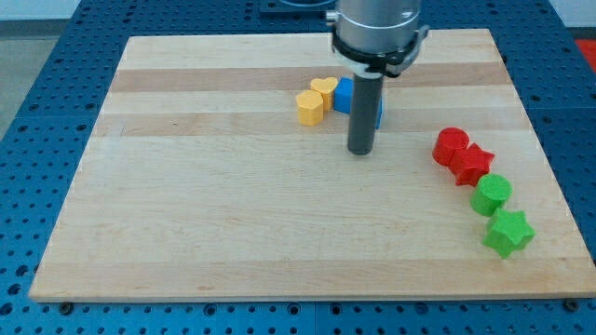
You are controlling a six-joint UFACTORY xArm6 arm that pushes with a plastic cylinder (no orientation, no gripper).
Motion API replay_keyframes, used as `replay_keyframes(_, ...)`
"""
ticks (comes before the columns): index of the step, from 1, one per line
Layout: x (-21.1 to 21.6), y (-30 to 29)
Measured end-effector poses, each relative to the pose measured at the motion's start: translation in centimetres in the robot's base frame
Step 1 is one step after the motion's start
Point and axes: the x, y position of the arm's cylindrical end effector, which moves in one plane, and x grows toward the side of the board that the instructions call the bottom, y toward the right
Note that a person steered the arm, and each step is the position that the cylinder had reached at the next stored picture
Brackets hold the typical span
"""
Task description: Point your arm at the red circle
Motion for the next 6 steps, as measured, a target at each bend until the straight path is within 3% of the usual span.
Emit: replay_keyframes(6, -3.1, 12.0)
